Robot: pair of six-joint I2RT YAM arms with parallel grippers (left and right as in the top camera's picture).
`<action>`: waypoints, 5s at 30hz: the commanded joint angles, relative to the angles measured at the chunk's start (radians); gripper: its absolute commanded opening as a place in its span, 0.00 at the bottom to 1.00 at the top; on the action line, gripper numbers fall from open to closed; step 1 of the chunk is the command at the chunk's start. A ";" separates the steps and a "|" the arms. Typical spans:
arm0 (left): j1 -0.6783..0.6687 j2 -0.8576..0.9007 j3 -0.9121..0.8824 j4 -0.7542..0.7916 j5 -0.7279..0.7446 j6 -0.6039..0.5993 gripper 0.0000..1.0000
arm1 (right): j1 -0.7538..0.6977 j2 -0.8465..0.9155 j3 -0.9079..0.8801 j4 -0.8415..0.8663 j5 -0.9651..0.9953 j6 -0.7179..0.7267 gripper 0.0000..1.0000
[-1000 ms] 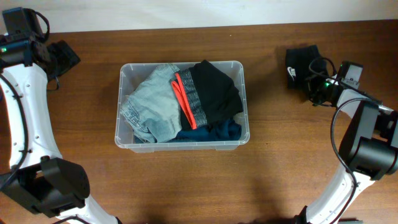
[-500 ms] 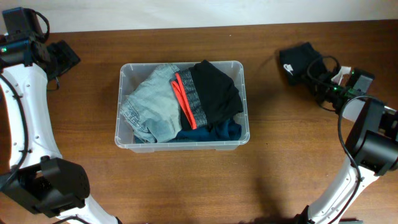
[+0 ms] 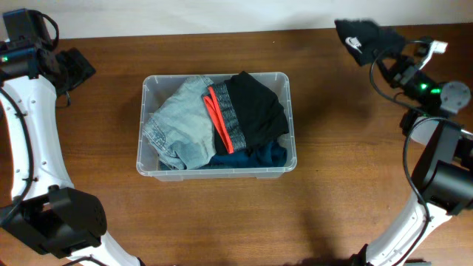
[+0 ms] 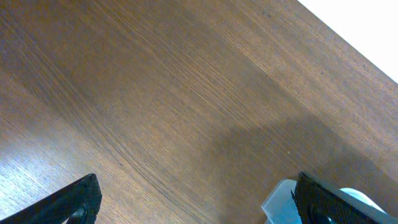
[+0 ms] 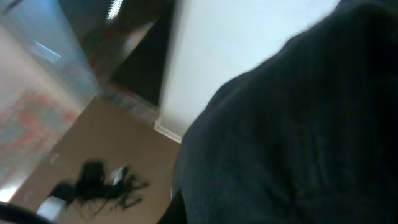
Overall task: Pack container
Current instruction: 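Lift the black Nike shirt up and back with the right gripper, then carry the shirt left and lower it into the box, right gripper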
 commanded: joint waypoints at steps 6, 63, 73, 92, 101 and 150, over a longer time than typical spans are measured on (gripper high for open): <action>0.000 0.004 0.006 -0.001 -0.004 -0.013 0.99 | 0.085 -0.136 0.011 0.053 -0.153 0.315 0.04; 0.000 0.004 0.006 -0.001 -0.004 -0.013 0.99 | 0.304 -0.196 0.935 -1.451 0.383 -0.061 0.04; 0.000 0.004 0.006 -0.001 -0.004 -0.013 0.99 | 0.305 -0.196 0.935 -2.068 0.708 -0.550 0.04; 0.000 0.004 0.006 -0.001 -0.004 -0.013 0.99 | 0.306 -0.204 0.935 -2.631 1.265 -1.352 0.04; 0.000 0.004 0.006 -0.001 -0.004 -0.013 1.00 | 0.357 -0.311 0.936 -2.745 1.152 -1.410 0.04; 0.000 0.004 0.006 -0.001 -0.004 -0.013 0.99 | 1.194 -0.173 0.920 -2.826 0.827 -1.777 0.04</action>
